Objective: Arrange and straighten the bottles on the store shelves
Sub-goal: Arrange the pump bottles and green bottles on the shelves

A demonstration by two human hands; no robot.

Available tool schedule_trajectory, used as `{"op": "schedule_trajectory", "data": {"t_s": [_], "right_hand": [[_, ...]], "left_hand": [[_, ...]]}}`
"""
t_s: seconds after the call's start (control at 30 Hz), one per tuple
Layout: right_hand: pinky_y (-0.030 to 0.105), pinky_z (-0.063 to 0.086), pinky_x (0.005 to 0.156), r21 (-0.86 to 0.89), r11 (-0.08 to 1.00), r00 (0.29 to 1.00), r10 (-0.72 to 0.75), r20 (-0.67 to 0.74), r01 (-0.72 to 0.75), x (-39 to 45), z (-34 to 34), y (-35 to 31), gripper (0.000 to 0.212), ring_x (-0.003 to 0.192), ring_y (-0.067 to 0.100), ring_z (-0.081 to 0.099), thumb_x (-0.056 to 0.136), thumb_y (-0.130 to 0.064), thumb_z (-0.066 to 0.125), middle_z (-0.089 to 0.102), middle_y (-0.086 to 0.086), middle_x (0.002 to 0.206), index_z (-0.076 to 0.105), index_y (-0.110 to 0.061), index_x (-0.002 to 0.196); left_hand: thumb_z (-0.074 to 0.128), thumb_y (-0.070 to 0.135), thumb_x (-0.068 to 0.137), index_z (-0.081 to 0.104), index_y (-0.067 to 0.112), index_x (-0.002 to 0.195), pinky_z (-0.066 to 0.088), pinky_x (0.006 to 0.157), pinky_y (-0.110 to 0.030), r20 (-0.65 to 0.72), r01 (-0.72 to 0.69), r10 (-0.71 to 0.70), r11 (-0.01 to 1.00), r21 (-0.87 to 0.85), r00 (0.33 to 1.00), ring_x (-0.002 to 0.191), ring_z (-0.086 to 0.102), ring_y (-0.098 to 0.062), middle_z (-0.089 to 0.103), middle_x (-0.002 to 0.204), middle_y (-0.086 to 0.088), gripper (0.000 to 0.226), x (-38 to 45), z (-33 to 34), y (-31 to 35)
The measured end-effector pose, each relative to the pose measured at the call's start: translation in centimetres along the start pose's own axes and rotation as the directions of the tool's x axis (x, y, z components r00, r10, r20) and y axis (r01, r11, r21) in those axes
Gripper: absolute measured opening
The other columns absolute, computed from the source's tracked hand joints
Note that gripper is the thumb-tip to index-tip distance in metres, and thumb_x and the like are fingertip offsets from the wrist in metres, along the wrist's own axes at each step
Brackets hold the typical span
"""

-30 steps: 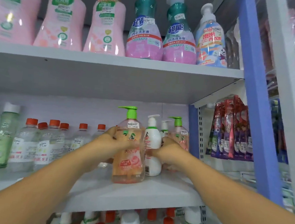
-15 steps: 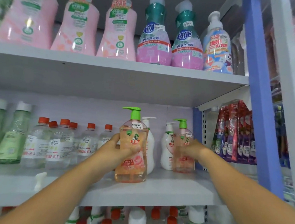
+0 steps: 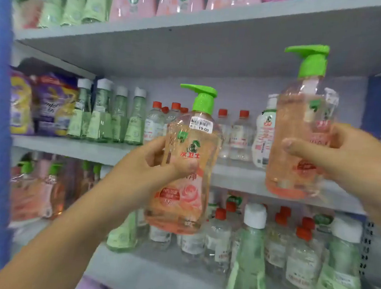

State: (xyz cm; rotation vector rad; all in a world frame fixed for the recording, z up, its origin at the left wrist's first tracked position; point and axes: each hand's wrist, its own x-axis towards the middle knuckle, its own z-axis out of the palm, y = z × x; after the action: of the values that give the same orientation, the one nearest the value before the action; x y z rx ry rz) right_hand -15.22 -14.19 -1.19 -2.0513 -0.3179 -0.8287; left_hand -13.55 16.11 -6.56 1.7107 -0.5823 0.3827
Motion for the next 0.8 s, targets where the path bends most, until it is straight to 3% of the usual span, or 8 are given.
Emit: {"op": "schedule_trajectory", "data": {"t_s": [0.07,0.13,0.23,0.37,0.43,0.53,0.63,0.8], "right_hand": [[0.031,0.054,0.063,0.100,0.994,0.998,-0.047,-0.029,0.050,-3.2,2.3,-0.6,0.075,0.070,-0.012,0.069,0.035,-0.098,0.065,0.072,-0.036,0.083,0.061,-0.065,0.102],[0.025,0.057,0.054,0.205,0.975,0.994,-0.101,0.047,0.089,-6.7,5.7,-0.2,0.070,0.067,-0.011,0.069,0.037,-0.093,0.073,0.072,-0.032,0.079,0.065,-0.059,0.098],[0.005,0.050,0.057,0.320,0.947,0.962,-0.084,0.259,-0.003,-10.9,12.1,1.2,0.060,0.066,-0.007,0.069,0.041,-0.066,0.085,0.070,-0.028,0.074,0.067,-0.057,0.097],[0.001,0.043,0.062,0.265,0.952,0.928,0.048,0.370,-0.155,-13.8,21.5,4.4,0.055,0.072,-0.012,0.068,0.045,-0.052,0.086,0.074,-0.028,0.082,0.063,-0.060,0.095],[0.003,0.044,0.060,0.228,0.952,0.929,0.116,0.351,-0.205,-14.2,26.1,5.4,0.053,0.073,-0.015,0.066,0.052,-0.046,0.089,0.071,-0.034,0.085,0.060,-0.062,0.093],[0.005,0.044,0.063,0.154,0.960,0.949,0.193,0.250,-0.235,-13.3,32.1,6.0,0.059,0.081,-0.020,0.063,0.050,-0.057,0.083,0.064,-0.044,0.096,0.055,-0.062,0.102],[0.011,0.046,0.068,0.146,0.953,0.956,0.239,0.168,-0.264,-12.0,37.2,6.0,0.060,0.086,-0.021,0.062,0.054,-0.058,0.083,0.063,-0.045,0.101,0.056,-0.060,0.107],[0.016,0.049,0.072,0.133,0.921,0.931,0.359,0.070,-0.366,-11.1,43.0,7.1,0.060,0.087,-0.022,0.062,0.067,-0.043,0.090,0.062,-0.048,0.103,0.054,-0.050,0.114]], "left_hand": [[0.086,0.068,0.058,0.070,0.053,0.109,0.062,0.069,-0.023,-0.117,0.062,-0.052,0.994,0.087,0.992,0.091,0.078,-0.009,0.080,0.105,0.012,0.056,-4.5,-1.3,-2.2],[0.085,0.061,0.057,0.071,0.050,0.110,0.060,0.070,-0.021,-0.214,0.109,-0.076,0.983,0.146,0.974,0.087,0.077,-0.006,0.080,0.101,0.011,0.056,-8.0,-2.6,-4.8],[0.093,0.050,0.067,0.070,0.049,0.111,0.059,0.069,-0.017,-0.311,0.178,-0.121,0.971,0.159,0.943,0.085,0.077,-0.005,0.080,0.100,0.011,0.050,-10.9,-5.2,-9.6],[0.090,0.030,0.073,0.069,0.040,0.118,0.058,0.069,-0.017,-0.424,0.254,-0.160,0.951,0.174,0.891,0.088,0.076,-0.003,0.078,0.108,0.013,0.051,-11.9,-8.9,-17.1],[0.090,0.024,0.075,0.068,0.037,0.121,0.055,0.066,-0.012,-0.468,0.265,-0.162,0.951,0.162,0.869,0.085,0.074,0.004,0.078,0.106,0.018,0.052,-11.6,-11.0,-20.4],[0.089,0.032,0.075,0.069,0.043,0.113,0.054,0.062,-0.012,-0.496,0.274,-0.164,0.949,0.157,0.853,0.086,0.073,0.004,0.076,0.103,0.023,0.045,-10.5,-14.7,-24.4],[0.087,0.030,0.081,0.067,0.039,0.106,0.062,0.054,-0.028,-0.449,0.291,-0.237,0.955,0.055,0.861,0.078,0.078,-0.009,0.078,0.095,0.015,0.034,-8.7,-18.9,-27.7],[0.084,0.053,0.069,0.060,0.046,0.122,0.064,0.075,-0.043,-0.373,0.298,-0.263,0.954,0.039,0.890,0.090,0.077,-0.009,0.079,0.103,0.016,0.059,-6.4,-24.4,-32.6]]}}
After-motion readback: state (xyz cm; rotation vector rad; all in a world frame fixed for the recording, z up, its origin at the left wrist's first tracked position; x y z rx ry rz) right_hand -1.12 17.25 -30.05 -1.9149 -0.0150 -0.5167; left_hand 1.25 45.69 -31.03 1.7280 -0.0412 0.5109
